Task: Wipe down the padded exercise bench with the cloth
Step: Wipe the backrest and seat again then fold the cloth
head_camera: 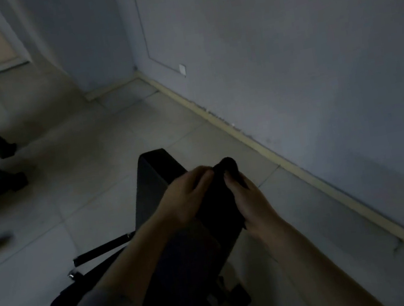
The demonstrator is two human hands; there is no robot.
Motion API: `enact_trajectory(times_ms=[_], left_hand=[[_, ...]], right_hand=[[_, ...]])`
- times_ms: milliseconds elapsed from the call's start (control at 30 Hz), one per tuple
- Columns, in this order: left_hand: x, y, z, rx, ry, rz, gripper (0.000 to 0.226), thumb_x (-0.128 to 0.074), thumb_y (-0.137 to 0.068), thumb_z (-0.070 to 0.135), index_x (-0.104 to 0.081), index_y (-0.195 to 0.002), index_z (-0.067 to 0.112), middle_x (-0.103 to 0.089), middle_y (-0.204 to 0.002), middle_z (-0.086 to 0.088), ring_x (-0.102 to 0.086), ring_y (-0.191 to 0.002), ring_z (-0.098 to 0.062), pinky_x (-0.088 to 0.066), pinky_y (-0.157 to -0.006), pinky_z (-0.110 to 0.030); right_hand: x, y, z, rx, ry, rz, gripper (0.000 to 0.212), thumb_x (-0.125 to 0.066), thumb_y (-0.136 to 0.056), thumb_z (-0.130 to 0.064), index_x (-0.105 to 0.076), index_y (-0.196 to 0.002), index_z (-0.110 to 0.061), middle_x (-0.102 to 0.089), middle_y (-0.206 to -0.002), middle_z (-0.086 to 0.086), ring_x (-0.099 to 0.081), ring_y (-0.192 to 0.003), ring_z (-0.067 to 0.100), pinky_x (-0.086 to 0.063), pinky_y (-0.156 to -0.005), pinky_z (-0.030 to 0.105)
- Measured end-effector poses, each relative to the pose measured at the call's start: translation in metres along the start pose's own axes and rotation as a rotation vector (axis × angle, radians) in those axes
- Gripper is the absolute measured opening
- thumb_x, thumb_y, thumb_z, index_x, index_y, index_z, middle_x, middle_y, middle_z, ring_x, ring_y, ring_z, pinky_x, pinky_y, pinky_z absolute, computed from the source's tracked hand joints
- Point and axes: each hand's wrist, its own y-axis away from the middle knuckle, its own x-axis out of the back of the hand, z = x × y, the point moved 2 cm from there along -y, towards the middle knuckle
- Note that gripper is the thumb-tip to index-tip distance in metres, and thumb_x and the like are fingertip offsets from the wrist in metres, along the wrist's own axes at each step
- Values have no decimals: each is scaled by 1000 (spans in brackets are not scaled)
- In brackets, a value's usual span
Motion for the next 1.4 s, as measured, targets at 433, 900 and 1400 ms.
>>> enact_trajectory(times_ms=[433, 900, 1400], left_hand=[[41, 151, -18, -15, 692, 268, 15, -62, -86, 9, -64, -88, 23, -68, -85, 7, -65, -78, 0, -50, -69, -13], [0, 196, 8, 111, 681, -113, 48, -82, -68, 26, -57, -109, 23, -67, -103, -2, -65, -93, -14, -53, -80, -31], [98, 212, 35, -268, 307, -103, 24, -69, -68, 35, -57, -86, 24, -63, -90, 10, -63, -79, -9, -53, -69, -23]], right_hand=[[-87, 146, 10, -140, -194, 47, 39, -39, -93, -47, -64, -104, -19, -70, -100, 6, -66, -91, 20, -54, -71, 30], [-63, 158, -19, 368, 1005, 60, 19, -42, -98, -24, -60, -92, -20, -61, -81, -2, -58, -72, 10, -41, -60, 21], [30, 195, -39, 78, 825, -460, 24, -63, -87, -17, -48, -105, -23, -60, -74, 8, -52, -58, 12, -40, -57, 22]])
